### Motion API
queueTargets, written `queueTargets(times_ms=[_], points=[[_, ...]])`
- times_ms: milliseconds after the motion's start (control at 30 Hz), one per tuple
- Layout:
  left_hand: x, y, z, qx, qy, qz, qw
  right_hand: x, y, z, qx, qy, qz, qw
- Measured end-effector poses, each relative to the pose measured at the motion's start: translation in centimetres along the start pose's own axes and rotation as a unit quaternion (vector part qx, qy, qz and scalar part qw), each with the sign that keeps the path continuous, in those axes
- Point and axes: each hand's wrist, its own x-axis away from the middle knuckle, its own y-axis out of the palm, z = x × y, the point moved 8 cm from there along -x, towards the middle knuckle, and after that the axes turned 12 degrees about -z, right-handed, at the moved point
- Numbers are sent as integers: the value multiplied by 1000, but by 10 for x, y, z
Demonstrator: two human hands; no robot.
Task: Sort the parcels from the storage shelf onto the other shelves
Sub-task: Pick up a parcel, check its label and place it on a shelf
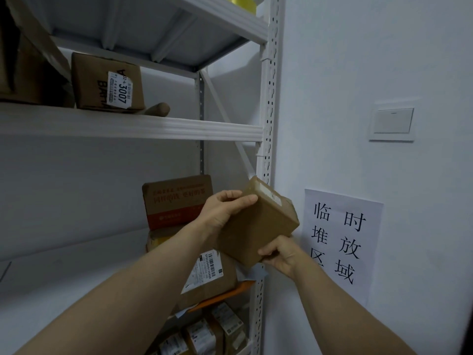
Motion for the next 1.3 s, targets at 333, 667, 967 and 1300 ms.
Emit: queueTargets(times_ms=[333,667,967,1300], points=[[8,-51,19,-275,-125,-56,952,-18,55,-10,-80,25,-107,991],[5,-142,44,-356,-134,88,920,-72,86,-51,49,-75,-44,995],[-16,-203,21,-341,-86,190,917,-146,110,-16,178,17,-49,983],[-42,-245,-24,-410,-101,221,879,-202,103,31,269,126,2,955]])
